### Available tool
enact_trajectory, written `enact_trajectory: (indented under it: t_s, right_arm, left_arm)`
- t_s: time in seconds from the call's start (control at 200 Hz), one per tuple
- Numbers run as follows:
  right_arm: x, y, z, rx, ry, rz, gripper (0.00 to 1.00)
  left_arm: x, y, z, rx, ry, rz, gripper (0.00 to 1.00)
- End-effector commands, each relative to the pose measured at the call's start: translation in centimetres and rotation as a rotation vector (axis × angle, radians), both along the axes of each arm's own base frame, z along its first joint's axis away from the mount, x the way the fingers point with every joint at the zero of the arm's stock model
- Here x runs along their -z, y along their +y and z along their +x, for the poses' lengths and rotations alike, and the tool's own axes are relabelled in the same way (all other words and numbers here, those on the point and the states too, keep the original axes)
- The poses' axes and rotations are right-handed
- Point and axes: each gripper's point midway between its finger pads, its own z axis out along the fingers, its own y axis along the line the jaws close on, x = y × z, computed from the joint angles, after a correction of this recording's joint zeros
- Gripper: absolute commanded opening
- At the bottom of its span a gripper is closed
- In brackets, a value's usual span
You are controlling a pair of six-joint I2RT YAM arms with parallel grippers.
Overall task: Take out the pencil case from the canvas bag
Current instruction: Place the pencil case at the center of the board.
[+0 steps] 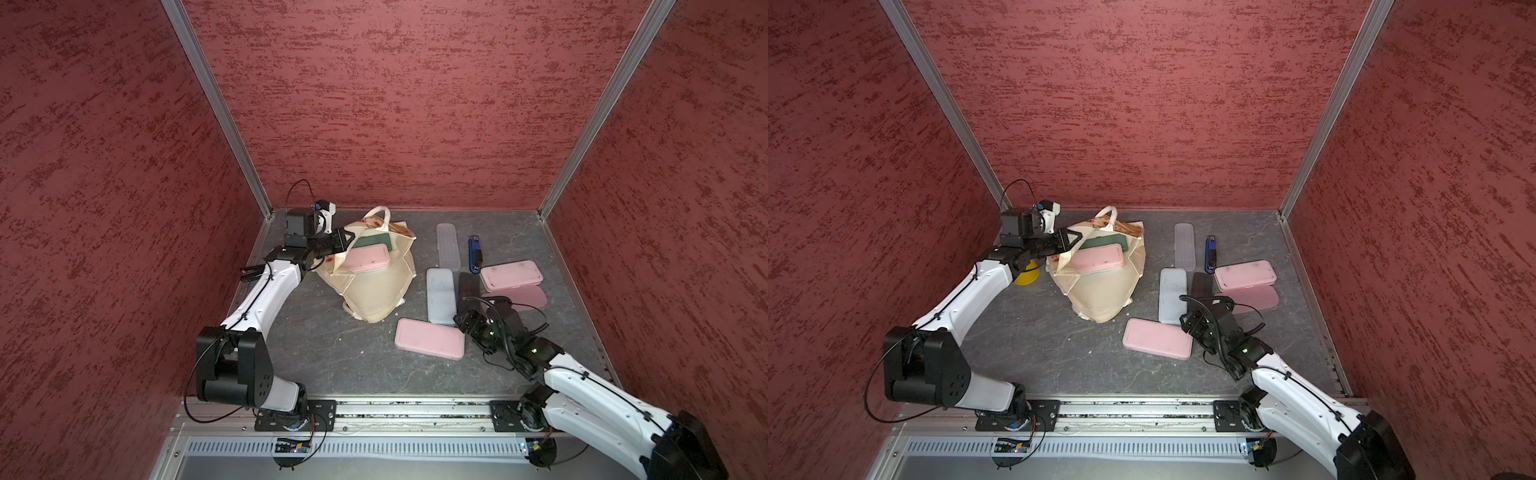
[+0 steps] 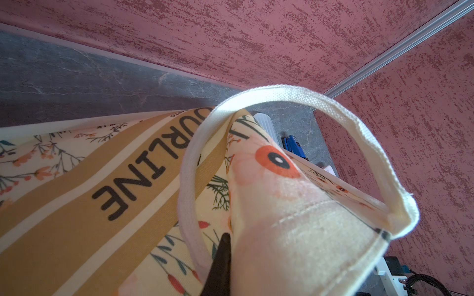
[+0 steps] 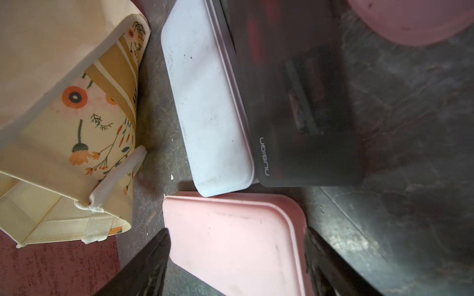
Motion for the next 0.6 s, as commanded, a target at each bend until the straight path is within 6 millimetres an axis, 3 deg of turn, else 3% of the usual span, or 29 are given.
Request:
enact_trajectory:
  t_s: [0.0,0.351,0.596]
  right_arm:
    - [-2.3,-0.7,1.3,0.029,-0.071,-0.037,0.81]
    - [-6.9,0.8,3.5,-0.067,-0.233,-0.077,0.74]
    - [-12.2,2.8,5.3,-0.179,-0.416,-0.111,0.72]
  left_arm:
    - [0.2,-0.4,-0.1,0.018,0.009,0.006,0.0]
    - [0.4,-0.4,-0.1,0.019,0.014,0.008,0.0]
    - [0.7,-0.5,0.0,0.019,0.021,0.008,0.0]
